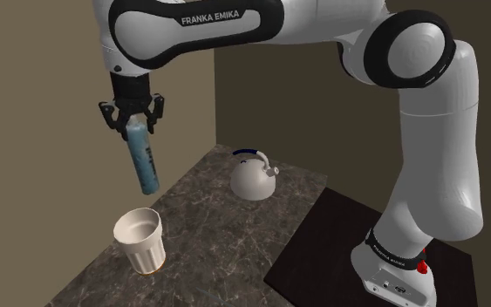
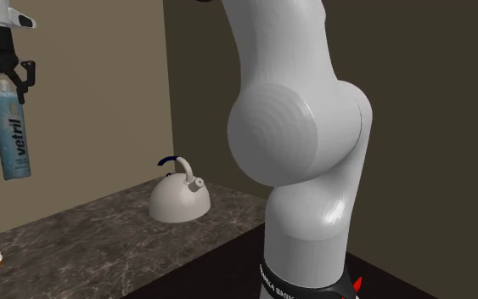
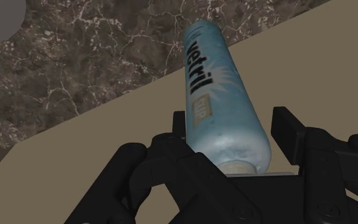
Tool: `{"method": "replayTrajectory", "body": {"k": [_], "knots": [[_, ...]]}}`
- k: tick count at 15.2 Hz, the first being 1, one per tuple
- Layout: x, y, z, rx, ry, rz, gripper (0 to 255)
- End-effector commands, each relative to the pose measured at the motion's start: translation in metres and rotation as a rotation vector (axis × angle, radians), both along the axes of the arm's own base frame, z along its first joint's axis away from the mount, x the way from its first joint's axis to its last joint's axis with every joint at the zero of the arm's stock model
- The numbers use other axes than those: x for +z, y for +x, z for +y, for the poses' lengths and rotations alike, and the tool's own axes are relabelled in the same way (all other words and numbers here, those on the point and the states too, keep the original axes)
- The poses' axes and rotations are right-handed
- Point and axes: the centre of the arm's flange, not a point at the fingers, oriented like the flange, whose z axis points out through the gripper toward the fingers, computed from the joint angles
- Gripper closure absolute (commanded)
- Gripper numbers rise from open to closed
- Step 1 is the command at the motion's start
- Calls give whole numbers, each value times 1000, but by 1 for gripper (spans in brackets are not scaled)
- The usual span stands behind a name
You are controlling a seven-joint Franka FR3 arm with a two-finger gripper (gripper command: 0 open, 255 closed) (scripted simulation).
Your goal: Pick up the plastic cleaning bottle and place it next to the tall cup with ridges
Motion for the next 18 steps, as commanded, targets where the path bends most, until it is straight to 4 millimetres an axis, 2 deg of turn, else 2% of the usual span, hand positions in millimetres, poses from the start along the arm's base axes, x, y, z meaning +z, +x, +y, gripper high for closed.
{"method": "replayTrajectory", "body": {"k": [1, 18], "knots": [[-9, 0, 0, 0, 0, -1, 255], [-99, 0, 0, 0, 0, -1, 255]]}}
